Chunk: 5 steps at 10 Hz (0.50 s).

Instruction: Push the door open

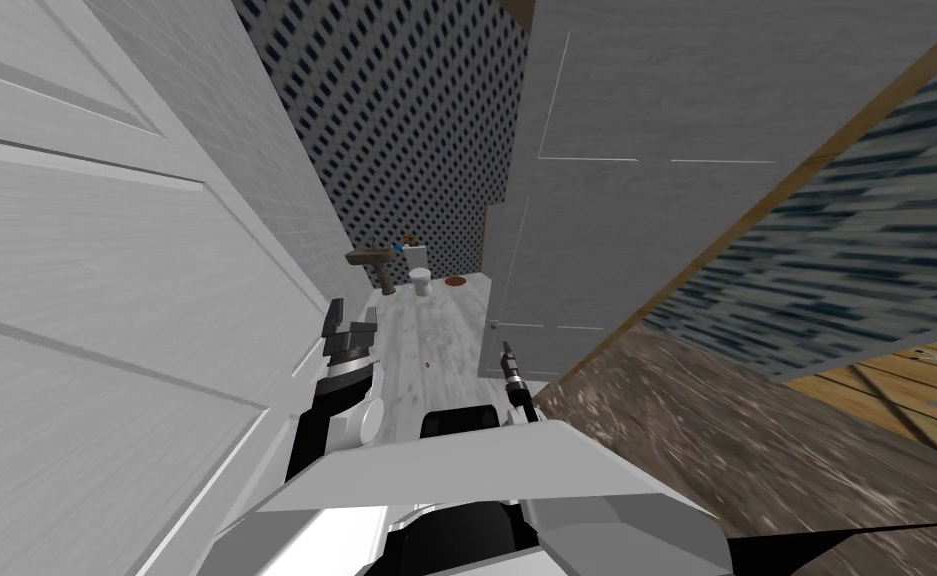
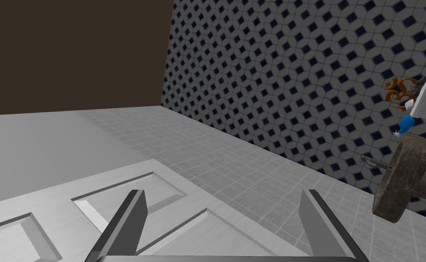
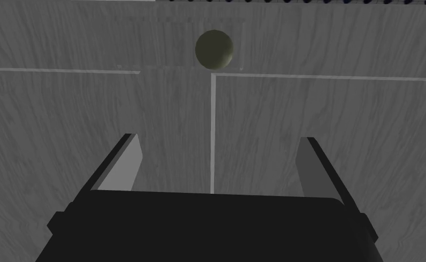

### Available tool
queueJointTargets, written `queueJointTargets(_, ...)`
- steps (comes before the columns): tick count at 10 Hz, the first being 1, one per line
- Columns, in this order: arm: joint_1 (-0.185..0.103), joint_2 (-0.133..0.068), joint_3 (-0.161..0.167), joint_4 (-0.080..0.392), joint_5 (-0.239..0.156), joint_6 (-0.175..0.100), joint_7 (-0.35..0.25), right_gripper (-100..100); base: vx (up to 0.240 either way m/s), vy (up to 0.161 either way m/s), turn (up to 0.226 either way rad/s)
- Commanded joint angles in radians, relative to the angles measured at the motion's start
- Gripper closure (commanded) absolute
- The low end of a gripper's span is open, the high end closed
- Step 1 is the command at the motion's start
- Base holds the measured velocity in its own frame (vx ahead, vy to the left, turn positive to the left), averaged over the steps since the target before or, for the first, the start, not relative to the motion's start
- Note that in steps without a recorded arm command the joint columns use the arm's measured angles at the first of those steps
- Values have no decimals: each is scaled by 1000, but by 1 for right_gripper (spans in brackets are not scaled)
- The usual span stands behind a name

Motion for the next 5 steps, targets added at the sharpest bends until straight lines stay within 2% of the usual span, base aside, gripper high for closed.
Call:
queueJointTargets(1, -5, -3, -4, 7, -1, -4, 2, -100, 221, 1, 31)
queueJointTargets(5, -18, 7, -16, 27, -5, -18, 7, -100, 232, 6, 27)
